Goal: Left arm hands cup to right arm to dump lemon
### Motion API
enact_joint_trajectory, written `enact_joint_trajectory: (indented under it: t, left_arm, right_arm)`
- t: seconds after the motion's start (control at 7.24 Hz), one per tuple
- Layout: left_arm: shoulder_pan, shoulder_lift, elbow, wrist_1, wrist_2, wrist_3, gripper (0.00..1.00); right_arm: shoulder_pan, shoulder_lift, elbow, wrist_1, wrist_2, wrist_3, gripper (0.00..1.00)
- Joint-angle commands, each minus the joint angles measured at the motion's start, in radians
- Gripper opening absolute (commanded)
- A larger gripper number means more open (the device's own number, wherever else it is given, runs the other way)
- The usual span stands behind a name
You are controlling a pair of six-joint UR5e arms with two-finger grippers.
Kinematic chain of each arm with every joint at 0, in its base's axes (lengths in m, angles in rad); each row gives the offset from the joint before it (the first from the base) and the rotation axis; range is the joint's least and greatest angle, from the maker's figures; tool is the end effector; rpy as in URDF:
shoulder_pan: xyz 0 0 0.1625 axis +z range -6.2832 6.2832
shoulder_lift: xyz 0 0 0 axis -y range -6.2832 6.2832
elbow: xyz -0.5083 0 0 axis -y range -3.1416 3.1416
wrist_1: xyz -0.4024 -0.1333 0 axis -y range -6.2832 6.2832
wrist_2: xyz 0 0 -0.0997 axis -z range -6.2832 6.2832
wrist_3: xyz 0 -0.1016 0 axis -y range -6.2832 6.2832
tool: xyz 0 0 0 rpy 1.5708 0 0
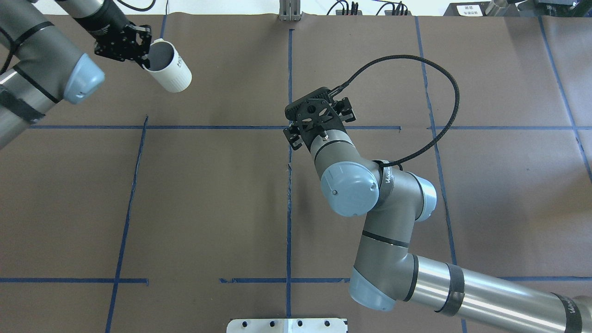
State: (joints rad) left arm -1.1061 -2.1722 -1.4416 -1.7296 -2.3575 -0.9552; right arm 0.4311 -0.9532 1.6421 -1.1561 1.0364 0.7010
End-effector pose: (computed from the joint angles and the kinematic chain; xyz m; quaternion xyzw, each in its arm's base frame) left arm 0.2897 -0.7148 0.3977 -0.0201 0.4631 -0.0978 0.8806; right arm -0.5840 -0.4723 0.2715 0.4851 -0.2662 -0.0436 0.8318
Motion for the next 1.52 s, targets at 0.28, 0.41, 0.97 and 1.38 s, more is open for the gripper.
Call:
enact_joint_trajectory:
  t: [0.28,0.41,0.97,1.38]
  left_arm:
    - [-0.084,0.286,-0.244,0.173,0.006,0.448,0.0]
    - [-0.078,0.398,-0.323,0.148,0.058,0.455,0.0]
    - [-0.049,0.658,-0.356,-0.094,0.118,0.416,0.0]
    - [0.055,0.667,-0.28,-0.186,0.121,0.36,0.05]
  right_arm:
    - [0.387,-0.056,-0.004,-0.243,0.755,0.045,1.0]
    - [0.505,-0.082,-0.004,-0.288,0.919,-0.018,1.0]
    - [0.834,-0.347,-0.011,-0.298,1.235,-0.525,1.0]
    - [0.946,-0.381,0.001,-0.472,1.295,-0.771,1.0]
